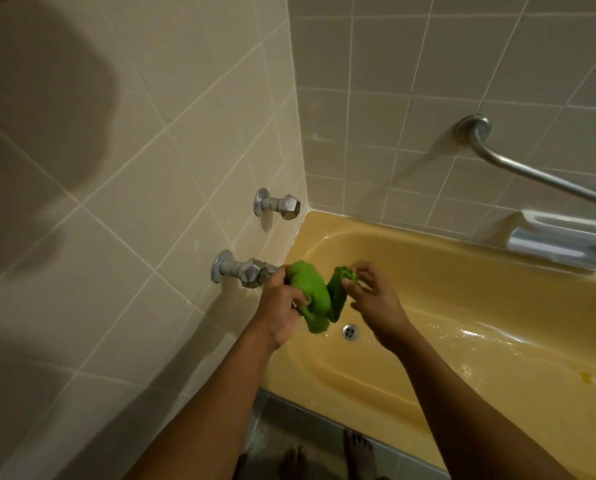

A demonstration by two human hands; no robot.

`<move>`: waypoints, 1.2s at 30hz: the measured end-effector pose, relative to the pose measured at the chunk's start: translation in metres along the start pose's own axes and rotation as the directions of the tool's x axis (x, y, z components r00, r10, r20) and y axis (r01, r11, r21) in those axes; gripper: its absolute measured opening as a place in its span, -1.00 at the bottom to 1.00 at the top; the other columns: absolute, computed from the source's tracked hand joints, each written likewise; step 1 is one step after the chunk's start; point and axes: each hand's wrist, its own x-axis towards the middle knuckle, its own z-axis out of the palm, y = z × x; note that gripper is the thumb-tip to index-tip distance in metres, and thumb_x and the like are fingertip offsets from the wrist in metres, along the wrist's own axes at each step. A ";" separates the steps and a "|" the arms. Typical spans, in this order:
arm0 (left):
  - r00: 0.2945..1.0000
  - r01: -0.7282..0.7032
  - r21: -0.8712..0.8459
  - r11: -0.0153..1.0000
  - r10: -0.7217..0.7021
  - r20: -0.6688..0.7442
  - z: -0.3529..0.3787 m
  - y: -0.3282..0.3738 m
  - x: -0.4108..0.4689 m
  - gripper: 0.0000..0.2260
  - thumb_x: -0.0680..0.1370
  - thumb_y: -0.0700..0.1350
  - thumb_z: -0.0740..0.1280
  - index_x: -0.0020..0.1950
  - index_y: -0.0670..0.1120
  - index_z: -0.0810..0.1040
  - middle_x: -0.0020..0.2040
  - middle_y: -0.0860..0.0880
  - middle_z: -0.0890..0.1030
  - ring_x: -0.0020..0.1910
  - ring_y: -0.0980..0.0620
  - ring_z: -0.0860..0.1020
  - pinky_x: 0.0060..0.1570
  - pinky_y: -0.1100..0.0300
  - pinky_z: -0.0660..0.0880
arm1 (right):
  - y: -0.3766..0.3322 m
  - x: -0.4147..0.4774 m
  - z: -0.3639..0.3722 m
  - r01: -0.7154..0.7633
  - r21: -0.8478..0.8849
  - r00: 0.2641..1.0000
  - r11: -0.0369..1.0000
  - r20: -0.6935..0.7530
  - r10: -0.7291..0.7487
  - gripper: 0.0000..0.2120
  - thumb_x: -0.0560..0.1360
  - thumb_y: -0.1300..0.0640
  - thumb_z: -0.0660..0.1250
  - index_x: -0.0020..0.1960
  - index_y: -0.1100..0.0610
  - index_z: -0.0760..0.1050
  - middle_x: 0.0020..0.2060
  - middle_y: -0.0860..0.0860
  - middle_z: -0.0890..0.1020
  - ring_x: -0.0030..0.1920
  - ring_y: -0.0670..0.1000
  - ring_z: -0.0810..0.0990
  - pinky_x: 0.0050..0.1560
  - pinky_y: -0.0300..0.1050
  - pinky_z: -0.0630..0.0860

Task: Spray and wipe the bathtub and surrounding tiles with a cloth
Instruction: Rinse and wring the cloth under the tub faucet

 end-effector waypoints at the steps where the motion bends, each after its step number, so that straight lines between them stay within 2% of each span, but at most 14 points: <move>1: 1.000 0.006 -0.051 0.999 -0.005 0.014 0.000 0.001 -0.001 -0.44 0.22 -0.41 0.22 0.23 -0.24 0.50 0.19 -0.26 0.55 0.17 -0.27 0.51 0.14 -0.18 0.46 | 0.002 0.000 0.012 -0.037 0.060 0.998 0.997 0.052 0.034 -0.85 0.62 0.13 0.35 0.16 -0.04 0.49 0.22 0.14 0.60 0.14 0.15 0.64 -0.03 0.02 0.62; 6: 0.995 -0.016 -0.109 0.994 0.027 0.097 -0.005 0.005 -0.007 -0.59 0.37 -0.27 0.29 0.21 -0.20 0.60 0.12 -0.26 0.60 0.17 -0.25 0.54 0.28 -0.26 0.44 | 0.007 0.003 0.040 -0.218 0.161 0.950 0.963 0.261 0.172 -0.53 0.62 -0.20 0.25 0.50 -0.30 0.23 0.32 -0.03 0.46 0.27 0.15 0.56 0.20 0.24 0.59; 10: 0.988 -0.102 0.188 0.977 0.077 0.137 -0.012 0.013 -0.005 -0.62 0.57 -0.30 0.20 0.27 -0.02 0.65 0.19 -0.15 0.66 0.29 -0.15 0.57 0.35 -0.15 0.50 | 0.005 0.003 0.054 -0.302 0.289 0.926 0.909 0.315 0.207 -0.49 0.56 -0.39 0.19 0.39 -0.14 0.44 0.29 0.11 0.56 0.24 0.21 0.61 0.17 0.37 0.57; 12: 0.981 -0.182 0.427 0.886 0.133 0.142 -0.019 0.012 -0.002 -0.59 0.59 -0.26 0.23 0.38 0.03 0.59 0.35 -0.07 0.57 0.39 -0.08 0.49 0.41 -0.11 0.45 | 0.001 0.006 0.059 -0.331 0.368 0.929 0.869 0.288 0.232 -0.53 0.61 -0.30 0.17 0.32 -0.03 0.54 0.23 0.16 0.63 0.22 0.23 0.63 0.20 0.38 0.54; 14: 0.962 -0.262 0.672 0.692 0.243 0.125 -0.028 0.005 -0.003 -0.60 0.65 -0.24 0.28 0.48 -0.02 0.49 0.55 0.00 0.33 0.53 0.00 0.30 0.48 0.04 0.32 | -0.003 0.008 0.064 -0.360 0.413 0.924 0.837 0.284 0.257 -0.55 0.60 -0.18 0.18 0.31 0.07 0.57 0.22 0.22 0.64 0.23 0.28 0.62 0.25 0.37 0.50; 16: 0.907 -0.340 0.743 0.576 0.410 0.097 -0.037 -0.002 -0.010 -0.57 0.63 -0.19 0.37 0.49 0.02 0.47 0.60 0.03 0.21 0.54 0.08 0.20 0.44 0.17 0.26 | -0.006 0.010 0.068 -0.351 0.444 0.929 0.824 0.271 0.250 -0.51 0.52 -0.08 0.22 0.35 0.16 0.51 0.27 0.29 0.59 0.26 0.34 0.59 0.25 0.36 0.50; 18: 0.892 -0.345 0.630 0.696 0.453 -0.012 -0.047 -0.016 -0.022 -0.56 0.59 -0.09 0.44 0.43 0.22 0.46 0.55 0.08 0.26 0.50 0.11 0.26 0.42 0.10 0.33 | -0.011 0.009 0.071 -0.300 0.481 0.949 0.824 0.238 0.206 -0.59 0.50 0.01 0.20 0.26 0.15 0.55 0.20 0.29 0.61 0.16 0.33 0.61 0.15 0.36 0.53; 20: 0.972 -0.122 0.153 0.981 0.150 -0.182 -0.046 -0.021 -0.034 -0.64 0.56 0.11 0.44 0.33 0.33 0.50 0.48 0.06 0.38 0.43 -0.02 0.39 0.35 -0.16 0.43 | -0.017 0.006 0.071 -0.224 0.505 0.968 0.834 0.212 0.132 -0.71 0.50 0.11 0.15 0.04 0.08 0.63 0.00 0.23 0.64 0.00 0.27 0.62 0.09 0.37 0.55; 22: 0.987 0.091 -0.281 0.955 -0.124 -0.100 -0.044 -0.024 -0.033 -0.64 0.55 0.28 0.34 0.31 0.23 0.57 0.38 -0.11 0.51 0.34 -0.20 0.50 0.31 -0.36 0.42 | -0.019 0.002 0.072 -0.169 0.454 0.975 0.875 0.204 0.083 -0.71 0.46 0.19 0.14 0.04 0.07 0.59 0.01 0.21 0.62 0.00 0.27 0.61 0.01 0.29 0.60; 23: 0.987 0.110 -0.345 0.932 -0.145 -0.076 -0.041 -0.021 -0.032 -0.58 0.57 0.31 0.29 0.32 0.12 0.59 0.33 -0.18 0.56 0.30 -0.26 0.54 0.31 -0.37 0.42 | -0.017 0.000 0.072 -0.149 0.394 0.977 0.907 0.199 0.074 -0.69 0.46 0.23 0.13 0.10 0.09 0.56 0.05 0.21 0.61 0.03 0.25 0.60 -0.05 0.20 0.64; 25: 0.984 0.089 -0.337 0.937 -0.136 -0.119 -0.030 -0.012 -0.029 -0.49 0.62 0.32 0.20 0.30 -0.02 0.61 0.23 -0.22 0.65 0.24 -0.25 0.61 0.32 -0.29 0.47 | -0.013 -0.005 0.076 -0.092 0.221 0.980 0.971 0.191 0.050 -0.74 0.55 0.24 0.14 0.13 0.08 0.54 0.06 0.12 0.59 0.00 0.13 0.57 -0.16 -0.07 0.59; 27: 0.974 0.078 -0.189 0.979 -0.116 -0.197 -0.017 -0.006 -0.027 -0.51 0.65 0.30 0.14 0.26 -0.04 0.61 0.15 -0.18 0.69 0.17 -0.20 0.64 0.26 -0.22 0.54 | -0.006 -0.010 0.081 -0.026 0.033 0.981 0.999 0.193 0.019 -0.81 0.67 0.03 0.17 0.16 -0.03 0.55 0.09 0.00 0.57 0.00 0.00 0.54 -0.15 -0.21 0.52; 31: 0.942 0.026 0.097 0.995 0.008 -0.336 -0.010 -0.016 -0.019 -0.66 0.70 0.19 0.11 0.30 0.06 0.53 0.20 -0.10 0.60 0.15 -0.10 0.59 0.19 -0.18 0.57 | 0.014 -0.013 0.095 0.064 -0.113 0.990 0.992 0.134 -0.048 -0.73 0.66 -0.21 0.12 0.26 -0.18 0.47 0.19 -0.07 0.50 0.20 -0.04 0.52 0.22 0.11 0.56; 36: 0.900 -0.128 0.259 0.957 0.221 -0.375 -0.010 -0.022 -0.018 -0.67 0.72 0.15 0.05 0.29 0.03 0.50 0.14 -0.01 0.63 0.09 0.03 0.61 0.17 -0.08 0.59 | 0.021 -0.013 0.114 0.104 -0.074 0.993 0.992 0.069 -0.099 -0.58 0.56 -0.33 0.11 0.33 -0.18 0.38 0.20 -0.06 0.54 0.19 0.01 0.59 0.13 0.27 0.60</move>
